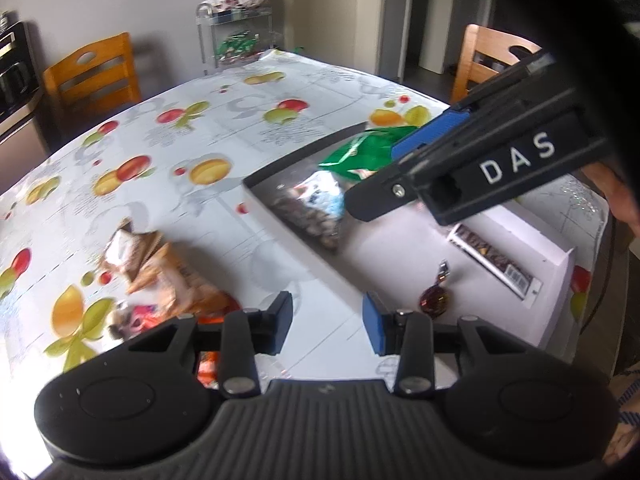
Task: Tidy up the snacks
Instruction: 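Withdraw both tools from the box toward the snacks on the table, then grasp the long orange wafer bar with the left tool while the right approaches the orange pack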
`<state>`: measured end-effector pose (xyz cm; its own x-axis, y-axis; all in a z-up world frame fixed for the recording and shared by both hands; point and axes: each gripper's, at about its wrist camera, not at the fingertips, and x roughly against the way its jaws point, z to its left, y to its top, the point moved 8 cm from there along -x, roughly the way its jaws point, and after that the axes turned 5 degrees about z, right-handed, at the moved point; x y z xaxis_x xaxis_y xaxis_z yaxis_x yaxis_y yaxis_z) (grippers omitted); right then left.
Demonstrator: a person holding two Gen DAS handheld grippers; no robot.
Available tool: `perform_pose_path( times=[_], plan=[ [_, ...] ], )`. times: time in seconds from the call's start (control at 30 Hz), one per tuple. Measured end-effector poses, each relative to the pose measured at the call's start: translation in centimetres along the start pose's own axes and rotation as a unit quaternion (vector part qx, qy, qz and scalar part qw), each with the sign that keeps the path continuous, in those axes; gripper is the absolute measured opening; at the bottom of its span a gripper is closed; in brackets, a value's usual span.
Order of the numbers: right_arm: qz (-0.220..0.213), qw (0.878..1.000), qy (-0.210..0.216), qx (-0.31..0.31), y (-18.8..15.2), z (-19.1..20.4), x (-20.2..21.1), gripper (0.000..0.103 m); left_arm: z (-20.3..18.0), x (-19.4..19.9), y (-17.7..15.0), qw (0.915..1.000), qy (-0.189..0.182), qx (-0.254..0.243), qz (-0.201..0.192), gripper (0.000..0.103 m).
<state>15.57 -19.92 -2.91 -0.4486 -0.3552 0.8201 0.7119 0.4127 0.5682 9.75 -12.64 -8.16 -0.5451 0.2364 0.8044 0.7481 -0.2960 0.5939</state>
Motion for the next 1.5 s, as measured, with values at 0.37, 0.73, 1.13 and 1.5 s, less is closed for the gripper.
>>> perform_pose_path(
  times=[0.37, 0.73, 1.13, 1.5],
  plan=[
    [0.012, 0.999, 0.017, 0.028, 1.2, 4.3, -1.8, 0.056, 5.6, 1.6, -2.5, 0.9984, 0.036, 0.043, 0.003, 0.037],
    [0.034, 0.998, 0.024, 0.037, 1.3, 7.3, -4.2, 0.059, 10.8, 2.6, -4.7, 0.9951, 0.061, 0.078, 0.004, 0.037],
    [0.069, 0.996, 0.036, 0.040, 0.3, 10.3, -6.9, 0.059, 14.0, 1.9, -6.5, 0.9934, 0.073, 0.087, 0.017, 0.037],
    [0.093, 0.995, 0.041, -0.005, -0.1, 10.5, -8.7, 0.060, 15.9, 0.1, -7.4, 0.9927, 0.076, 0.088, 0.030, 0.037]
  ],
)
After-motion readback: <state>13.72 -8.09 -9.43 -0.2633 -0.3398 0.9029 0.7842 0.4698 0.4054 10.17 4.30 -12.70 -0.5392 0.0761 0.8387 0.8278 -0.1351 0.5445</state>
